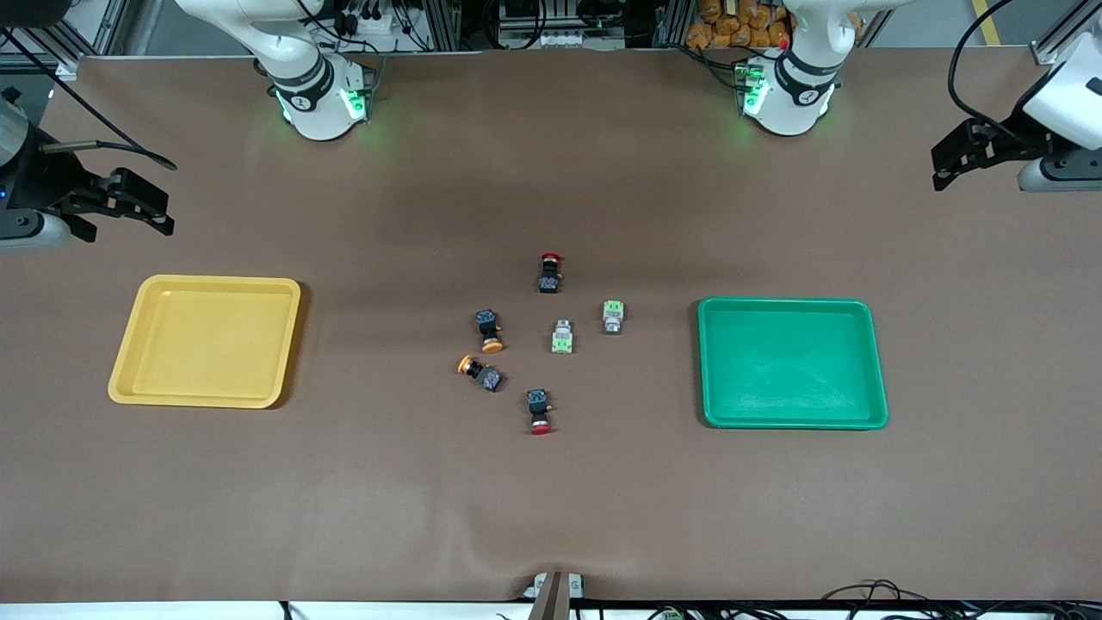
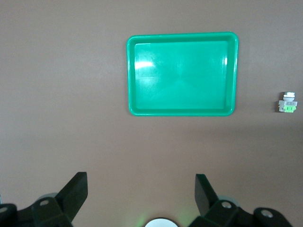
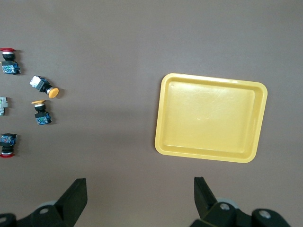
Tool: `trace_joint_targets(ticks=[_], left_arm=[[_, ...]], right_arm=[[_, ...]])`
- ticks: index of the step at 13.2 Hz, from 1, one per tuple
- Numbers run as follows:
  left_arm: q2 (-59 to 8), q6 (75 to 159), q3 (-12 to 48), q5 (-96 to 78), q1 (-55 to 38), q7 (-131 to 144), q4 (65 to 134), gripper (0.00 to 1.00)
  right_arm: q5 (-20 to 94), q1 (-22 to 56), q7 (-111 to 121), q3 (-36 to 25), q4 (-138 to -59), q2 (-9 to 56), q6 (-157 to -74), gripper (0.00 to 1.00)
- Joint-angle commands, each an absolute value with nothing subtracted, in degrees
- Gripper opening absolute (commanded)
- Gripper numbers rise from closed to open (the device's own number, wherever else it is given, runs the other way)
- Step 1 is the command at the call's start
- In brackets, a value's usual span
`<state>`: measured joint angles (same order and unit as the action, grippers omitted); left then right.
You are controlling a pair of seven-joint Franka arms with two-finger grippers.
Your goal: Place green and yellow buttons in trays
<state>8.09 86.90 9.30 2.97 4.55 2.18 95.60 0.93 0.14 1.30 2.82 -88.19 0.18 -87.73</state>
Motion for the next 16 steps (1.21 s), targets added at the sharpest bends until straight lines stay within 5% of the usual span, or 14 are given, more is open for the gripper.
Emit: trace_joint_targets(ticks=[1, 11, 16], left_arm=[[7.21, 85.17, 8.88, 1.85, 4.31, 1.67, 93.87, 1.00], [2.99, 85.60, 9.84, -3.78, 3.52, 3.07, 95.00, 1.00], [-0.26, 96.02, 19.40, -3.87, 3.51, 15.43, 103.42, 1.00]], right_arm=[[0.79, 0.44, 0.79, 2.72, -87.89, 0.26, -87.27, 1.00], [0.79, 0.44, 0.70, 2.72, -87.98, 0.62, -86.66, 1.00], [0.79, 0.26, 0.70, 2.72, -87.98, 0.53, -86.04, 1.00]])
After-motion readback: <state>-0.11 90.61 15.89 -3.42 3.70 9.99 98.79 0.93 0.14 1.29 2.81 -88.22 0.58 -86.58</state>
